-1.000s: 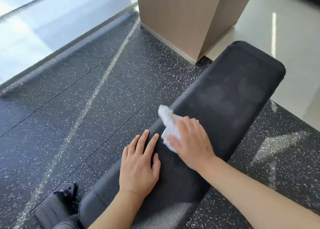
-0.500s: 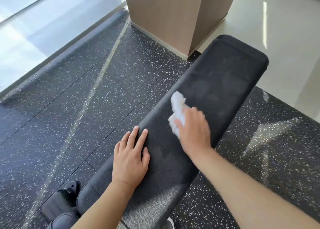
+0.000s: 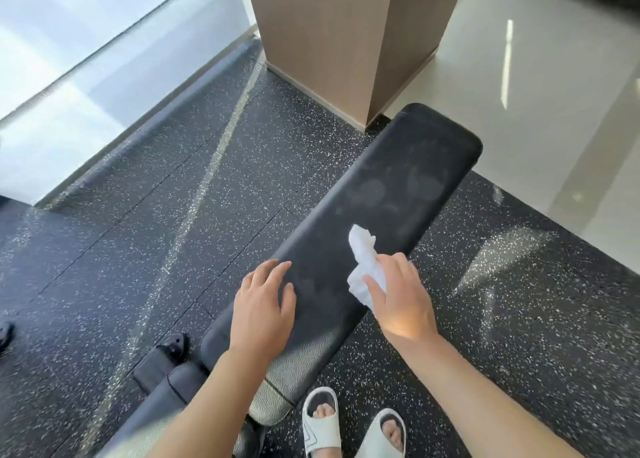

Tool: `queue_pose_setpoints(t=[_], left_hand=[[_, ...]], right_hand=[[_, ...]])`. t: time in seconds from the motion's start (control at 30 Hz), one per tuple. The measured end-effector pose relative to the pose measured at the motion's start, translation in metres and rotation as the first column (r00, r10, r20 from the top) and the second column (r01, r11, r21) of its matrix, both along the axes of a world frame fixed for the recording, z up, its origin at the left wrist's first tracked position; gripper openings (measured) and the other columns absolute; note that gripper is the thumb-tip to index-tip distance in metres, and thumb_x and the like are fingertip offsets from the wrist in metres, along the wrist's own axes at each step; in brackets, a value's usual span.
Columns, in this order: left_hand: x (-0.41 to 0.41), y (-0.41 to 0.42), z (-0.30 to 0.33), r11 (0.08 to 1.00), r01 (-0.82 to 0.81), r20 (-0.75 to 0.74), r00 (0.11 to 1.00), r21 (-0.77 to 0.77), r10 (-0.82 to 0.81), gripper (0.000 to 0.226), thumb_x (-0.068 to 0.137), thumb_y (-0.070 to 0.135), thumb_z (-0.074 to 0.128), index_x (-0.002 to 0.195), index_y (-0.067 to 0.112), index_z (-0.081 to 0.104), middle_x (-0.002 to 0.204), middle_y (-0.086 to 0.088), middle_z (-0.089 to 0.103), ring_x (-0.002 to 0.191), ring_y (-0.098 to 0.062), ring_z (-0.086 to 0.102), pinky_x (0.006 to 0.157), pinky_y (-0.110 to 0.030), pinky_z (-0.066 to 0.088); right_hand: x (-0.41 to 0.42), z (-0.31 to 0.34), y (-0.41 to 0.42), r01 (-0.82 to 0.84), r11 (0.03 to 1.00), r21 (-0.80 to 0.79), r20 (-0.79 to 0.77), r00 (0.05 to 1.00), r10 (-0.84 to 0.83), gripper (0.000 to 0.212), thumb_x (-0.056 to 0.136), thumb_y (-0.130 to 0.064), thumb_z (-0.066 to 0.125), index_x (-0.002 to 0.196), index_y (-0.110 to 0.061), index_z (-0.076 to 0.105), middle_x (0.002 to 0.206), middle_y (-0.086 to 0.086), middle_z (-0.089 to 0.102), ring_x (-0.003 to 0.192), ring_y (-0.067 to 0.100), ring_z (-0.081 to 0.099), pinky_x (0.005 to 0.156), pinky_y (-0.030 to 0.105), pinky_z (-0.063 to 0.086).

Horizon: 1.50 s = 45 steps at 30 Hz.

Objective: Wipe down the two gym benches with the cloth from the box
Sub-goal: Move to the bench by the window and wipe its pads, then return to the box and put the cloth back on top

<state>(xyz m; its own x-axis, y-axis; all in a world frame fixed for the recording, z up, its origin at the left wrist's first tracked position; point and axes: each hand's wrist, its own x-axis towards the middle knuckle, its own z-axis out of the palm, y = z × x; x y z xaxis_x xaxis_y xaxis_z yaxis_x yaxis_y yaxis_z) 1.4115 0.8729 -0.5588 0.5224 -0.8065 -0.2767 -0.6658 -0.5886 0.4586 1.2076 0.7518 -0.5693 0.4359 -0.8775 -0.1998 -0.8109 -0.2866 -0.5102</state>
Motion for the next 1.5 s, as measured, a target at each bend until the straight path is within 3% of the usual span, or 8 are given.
queue_pose_setpoints(t=[0.17, 0.43, 0.63, 0.73, 1.13, 1.5], left_hand=[[-0.008, -0.009, 0.086, 0.997, 0.006, -0.059, 0.998, -0.074, -0.011, 0.041, 0.104, 0.021, 0.054, 0.145, 0.019, 0.060, 0.150, -0.001, 0.054, 0.134, -0.030, 0.048, 0.116, -0.045, 0.038], [0.011, -0.005, 0.238, 0.990, 0.063, -0.013, 0.998, -0.130, -0.065, 0.046, 0.101, 0.028, 0.061, 0.146, 0.022, 0.058, 0.150, 0.000, 0.053, 0.134, -0.030, 0.047, 0.114, -0.044, 0.039], [0.017, 0.002, 0.330, 0.981, 0.014, -0.021, 1.000, -0.194, -0.019, 0.047, 0.099, 0.035, 0.065, 0.145, 0.025, 0.059, 0.150, 0.003, 0.052, 0.137, -0.028, 0.045, 0.118, -0.044, 0.037], [0.009, 0.003, 0.361, 0.976, -0.016, -0.020, 1.000, -0.218, 0.012, 0.047, 0.100, 0.037, 0.066, 0.145, 0.027, 0.058, 0.151, 0.005, 0.051, 0.138, -0.025, 0.042, 0.118, -0.042, 0.035], [-0.056, 0.010, 0.424, 0.906, -0.278, 0.005, 0.956, -0.318, 0.295, 0.045, 0.099, 0.038, 0.066, 0.142, 0.026, 0.061, 0.147, 0.008, 0.054, 0.136, -0.021, 0.043, 0.118, -0.042, 0.037], [-0.123, 0.138, 0.478, 0.728, -0.614, 0.129, 0.731, -0.306, 0.670, 0.046, 0.099, 0.036, 0.067, 0.143, 0.023, 0.061, 0.148, 0.004, 0.054, 0.137, -0.021, 0.044, 0.116, -0.041, 0.037]], right_hand=[[-0.004, 0.097, -0.009, 0.049, 0.998, -0.034, 0.113, 0.993, -0.045, 0.033, 0.102, -0.035, 0.060, 0.129, -0.016, 0.056, 0.116, -0.005, 0.053, 0.108, 0.018, 0.051, 0.083, 0.031, 0.044], [0.001, 0.261, -0.022, 0.063, 0.986, -0.155, 0.140, 0.989, -0.042, 0.032, 0.101, -0.033, 0.063, 0.125, -0.013, 0.057, 0.116, 0.000, 0.056, 0.103, 0.018, 0.053, 0.080, 0.029, 0.041], [-0.004, 0.345, -0.029, 0.082, 0.973, -0.216, 0.195, 0.980, -0.039, 0.031, 0.099, -0.033, 0.066, 0.122, -0.012, 0.059, 0.114, 0.001, 0.057, 0.096, 0.013, 0.049, 0.078, 0.029, 0.039], [-0.008, 0.372, -0.039, 0.059, 0.969, -0.242, 0.218, 0.976, -0.005, 0.031, 0.098, -0.034, 0.066, 0.121, -0.013, 0.059, 0.113, 0.003, 0.059, 0.100, 0.021, 0.056, 0.078, 0.030, 0.042], [-0.015, 0.428, -0.092, -0.210, 0.935, -0.287, 0.284, 0.913, 0.292, 0.032, 0.096, -0.040, 0.063, 0.118, -0.016, 0.060, 0.110, 0.000, 0.059, 0.096, 0.019, 0.055, 0.076, 0.027, 0.035], [0.039, 0.470, -0.018, -0.610, 0.749, -0.259, 0.361, 0.658, 0.661, 0.032, 0.099, -0.035, 0.067, 0.119, -0.011, 0.062, 0.113, 0.005, 0.062, 0.097, 0.024, 0.060, 0.077, 0.031, 0.038]])
